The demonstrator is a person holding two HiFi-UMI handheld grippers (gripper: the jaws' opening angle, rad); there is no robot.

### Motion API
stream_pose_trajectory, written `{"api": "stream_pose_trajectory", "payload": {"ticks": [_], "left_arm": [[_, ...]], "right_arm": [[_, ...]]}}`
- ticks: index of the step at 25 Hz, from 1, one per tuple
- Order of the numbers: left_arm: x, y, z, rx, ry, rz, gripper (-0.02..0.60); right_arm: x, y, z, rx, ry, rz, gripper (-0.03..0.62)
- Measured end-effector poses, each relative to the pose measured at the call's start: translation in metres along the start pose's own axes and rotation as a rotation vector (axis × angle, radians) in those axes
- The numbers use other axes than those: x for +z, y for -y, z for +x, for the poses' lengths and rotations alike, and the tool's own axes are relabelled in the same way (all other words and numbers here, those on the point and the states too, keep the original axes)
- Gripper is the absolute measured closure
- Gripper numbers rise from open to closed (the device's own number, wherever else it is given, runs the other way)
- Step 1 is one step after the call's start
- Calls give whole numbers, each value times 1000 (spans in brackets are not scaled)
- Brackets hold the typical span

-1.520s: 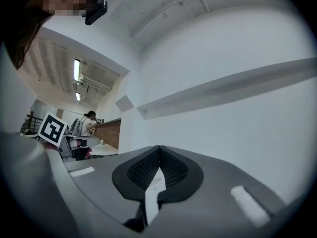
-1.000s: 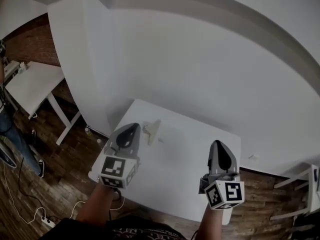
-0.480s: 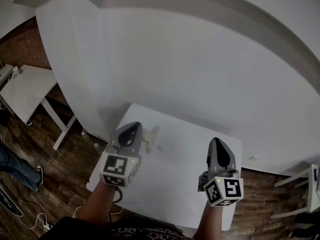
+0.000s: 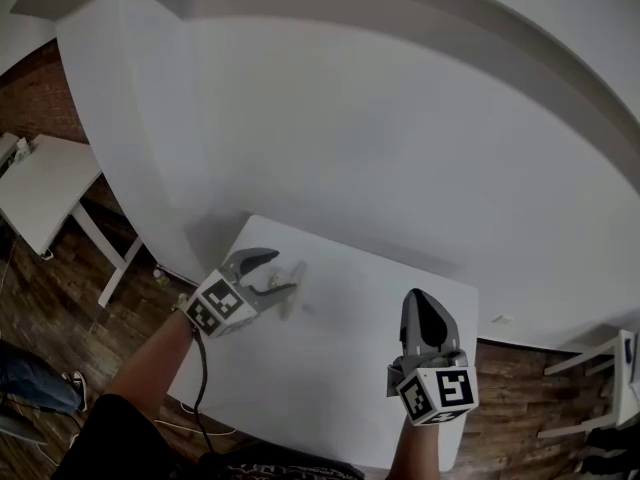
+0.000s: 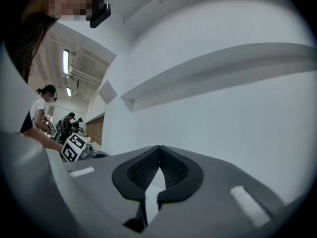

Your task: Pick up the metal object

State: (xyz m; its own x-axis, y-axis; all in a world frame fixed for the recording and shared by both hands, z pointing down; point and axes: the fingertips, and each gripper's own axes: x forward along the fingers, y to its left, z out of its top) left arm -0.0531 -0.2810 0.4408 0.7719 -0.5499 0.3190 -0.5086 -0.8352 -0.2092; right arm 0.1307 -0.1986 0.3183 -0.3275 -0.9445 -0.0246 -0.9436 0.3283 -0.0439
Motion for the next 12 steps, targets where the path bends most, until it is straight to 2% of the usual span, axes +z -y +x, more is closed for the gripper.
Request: {"api": "stream_pose_trajectory", "payload": {"ticks": [7, 12], "left_arm": [[-70, 1, 40, -236, -239, 90, 224], [-115, 5, 63, -357, -366, 161, 204]], "right_arm": [[-22, 12, 5, -23, -56, 1, 583], [-39, 25, 11, -53, -91, 5, 583]]}}
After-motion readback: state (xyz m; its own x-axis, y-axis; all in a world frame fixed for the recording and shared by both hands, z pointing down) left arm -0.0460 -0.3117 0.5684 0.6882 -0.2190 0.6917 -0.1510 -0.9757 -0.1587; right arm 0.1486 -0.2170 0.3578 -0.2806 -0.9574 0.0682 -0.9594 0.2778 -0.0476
